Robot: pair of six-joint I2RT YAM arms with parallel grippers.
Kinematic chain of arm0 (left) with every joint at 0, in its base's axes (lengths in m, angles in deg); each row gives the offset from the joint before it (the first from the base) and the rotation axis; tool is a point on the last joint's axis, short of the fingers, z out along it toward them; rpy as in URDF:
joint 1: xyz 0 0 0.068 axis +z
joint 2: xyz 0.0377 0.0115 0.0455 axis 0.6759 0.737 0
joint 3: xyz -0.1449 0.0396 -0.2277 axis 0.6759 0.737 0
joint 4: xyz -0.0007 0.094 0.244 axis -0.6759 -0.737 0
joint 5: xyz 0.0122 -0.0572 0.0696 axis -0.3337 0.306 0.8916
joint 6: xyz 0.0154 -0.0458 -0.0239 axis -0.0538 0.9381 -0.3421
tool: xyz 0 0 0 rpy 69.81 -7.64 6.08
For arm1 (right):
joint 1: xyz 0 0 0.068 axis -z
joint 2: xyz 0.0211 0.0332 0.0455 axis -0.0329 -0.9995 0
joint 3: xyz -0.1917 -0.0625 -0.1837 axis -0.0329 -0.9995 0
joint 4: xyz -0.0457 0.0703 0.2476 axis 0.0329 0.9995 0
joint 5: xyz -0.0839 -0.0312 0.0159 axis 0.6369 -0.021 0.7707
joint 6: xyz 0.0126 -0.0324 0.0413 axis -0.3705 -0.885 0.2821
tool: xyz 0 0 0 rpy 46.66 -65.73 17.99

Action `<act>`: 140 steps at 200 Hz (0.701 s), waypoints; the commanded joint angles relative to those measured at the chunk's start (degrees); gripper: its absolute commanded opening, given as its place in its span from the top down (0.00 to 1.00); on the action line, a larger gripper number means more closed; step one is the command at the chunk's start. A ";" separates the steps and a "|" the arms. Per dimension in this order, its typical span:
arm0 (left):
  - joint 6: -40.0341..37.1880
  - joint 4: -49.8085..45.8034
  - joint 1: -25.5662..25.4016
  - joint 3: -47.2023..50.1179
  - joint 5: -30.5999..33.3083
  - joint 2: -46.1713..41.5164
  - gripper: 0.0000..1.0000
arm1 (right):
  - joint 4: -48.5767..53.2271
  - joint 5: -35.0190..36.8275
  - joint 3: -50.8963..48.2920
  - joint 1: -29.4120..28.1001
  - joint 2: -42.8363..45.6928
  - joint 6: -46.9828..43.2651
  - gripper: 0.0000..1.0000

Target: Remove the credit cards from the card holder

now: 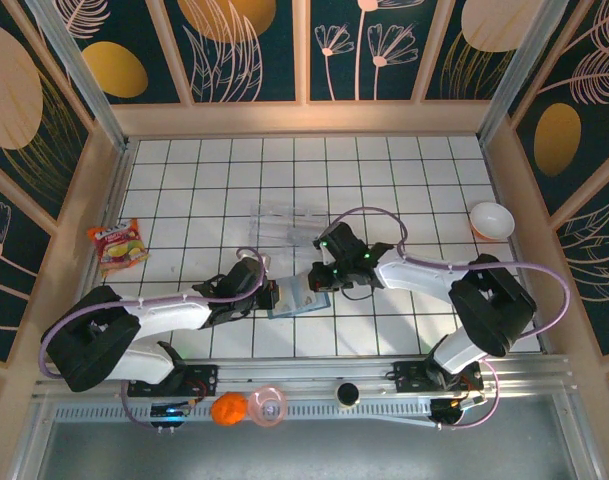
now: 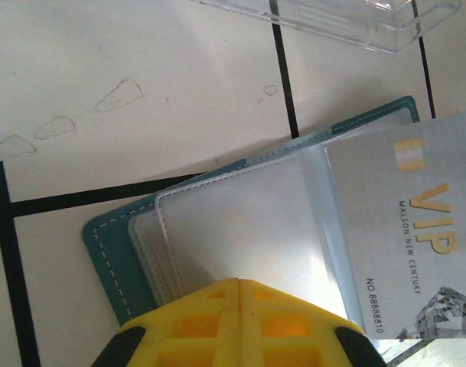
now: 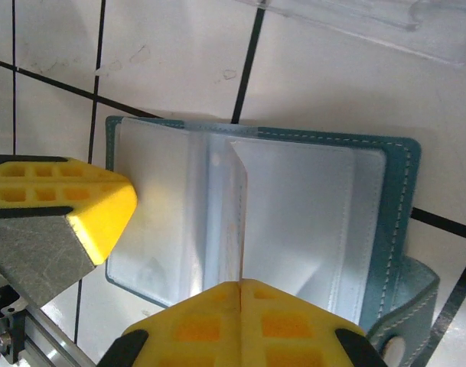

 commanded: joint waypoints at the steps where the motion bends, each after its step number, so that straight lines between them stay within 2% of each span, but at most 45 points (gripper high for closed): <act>1: -1.33 -1.62 0.02 0.68 0.55 1.47 1.00 | 2.88 2.73 2.20 -1.83 -1.84 -1.27 1.00; 28: -1.82 -1.52 -0.05 0.28 -0.14 1.64 1.00 | 0.54 0.71 2.54 -2.96 -3.89 -0.74 1.00; 55: -2.00 -1.52 -0.03 0.30 -0.46 1.52 1.00 | -0.34 0.42 2.44 -2.87 -4.42 -1.07 0.85; 85: -2.02 -1.52 0.01 0.28 -0.51 1.40 1.00 | -0.23 -0.09 2.77 -2.61 -5.05 -1.75 0.79; 93: -2.02 -1.60 -0.02 0.23 -0.44 1.38 1.00 | -0.22 0.10 2.79 -2.57 -5.20 -1.95 0.82; 113: -2.03 -1.74 -0.02 0.15 -0.34 1.20 1.00 | 0.41 1.39 3.19 -2.42 -3.78 -3.57 1.00; 140: -2.22 -2.28 0.00 -0.24 -0.38 1.11 1.00 | 2.32 4.13 5.19 -2.17 2.28 -11.01 1.00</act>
